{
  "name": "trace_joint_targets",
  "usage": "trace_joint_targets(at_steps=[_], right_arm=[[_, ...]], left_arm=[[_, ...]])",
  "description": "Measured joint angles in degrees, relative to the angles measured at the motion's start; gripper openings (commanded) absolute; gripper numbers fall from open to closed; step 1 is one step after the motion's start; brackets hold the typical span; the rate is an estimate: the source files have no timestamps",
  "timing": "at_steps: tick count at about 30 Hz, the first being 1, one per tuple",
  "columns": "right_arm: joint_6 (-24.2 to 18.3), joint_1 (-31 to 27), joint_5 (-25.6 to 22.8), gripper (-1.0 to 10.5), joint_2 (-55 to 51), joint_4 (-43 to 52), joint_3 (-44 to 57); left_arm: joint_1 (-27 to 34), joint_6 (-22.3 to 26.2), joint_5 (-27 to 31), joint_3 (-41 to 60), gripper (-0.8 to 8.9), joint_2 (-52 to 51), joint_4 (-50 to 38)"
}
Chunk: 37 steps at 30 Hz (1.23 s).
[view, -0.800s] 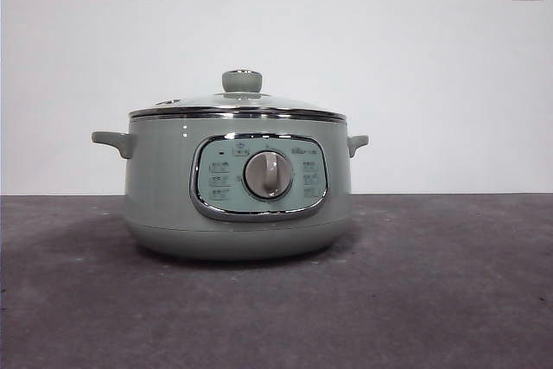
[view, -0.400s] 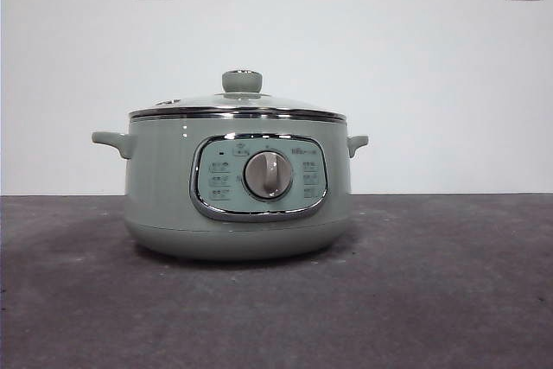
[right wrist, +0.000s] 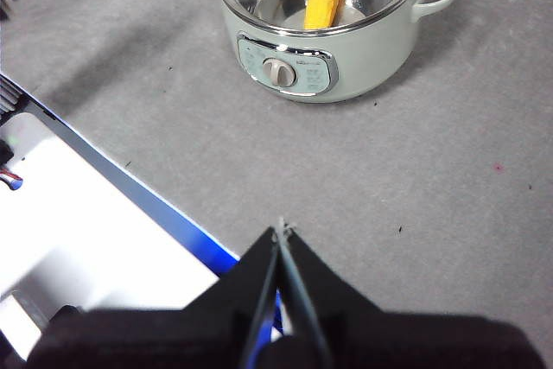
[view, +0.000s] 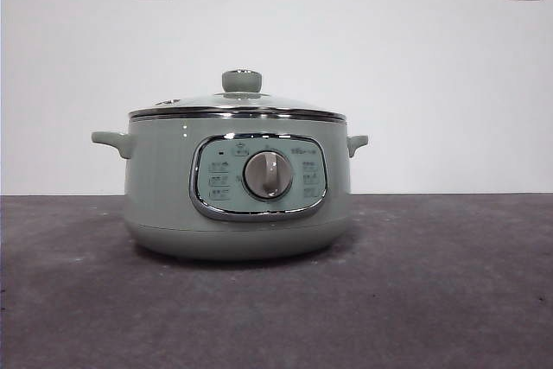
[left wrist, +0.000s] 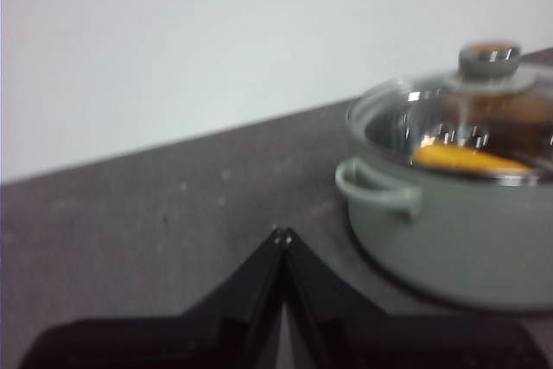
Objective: Pick up the corn,open the lid,put the corn in the pot,close the lid
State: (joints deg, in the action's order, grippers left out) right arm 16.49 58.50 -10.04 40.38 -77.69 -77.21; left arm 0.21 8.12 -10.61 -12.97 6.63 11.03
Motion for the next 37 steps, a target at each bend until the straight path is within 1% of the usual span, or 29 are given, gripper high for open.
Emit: trace_joint_targets(at_steps=[6, 13, 20, 37], right_arm=[[0.00, 0.00, 0.00, 0.0, -0.02, 0.00, 0.00], [-0.02, 0.00, 0.00, 0.0, 0.00, 0.02, 0.00], [-0.02, 0.00, -0.42, 0.0, 0.00, 0.02, 0.00], [0.00, 0.00, -0.63, 0.0, 0.00, 0.00, 0.00]], left_arm=[[0.00, -2.23, 0.22, 7.32, -0.02, -5.99, -0.15], [0.00, -5.14, 0.17, 11.80, -0.02, -6.25, -1.01], [0.00, -6.23, 0.17, 11.91, -0.02, -6.27, -1.66], [0.00, -6.25, 0.17, 11.91, -0.02, -5.73, -1.68]])
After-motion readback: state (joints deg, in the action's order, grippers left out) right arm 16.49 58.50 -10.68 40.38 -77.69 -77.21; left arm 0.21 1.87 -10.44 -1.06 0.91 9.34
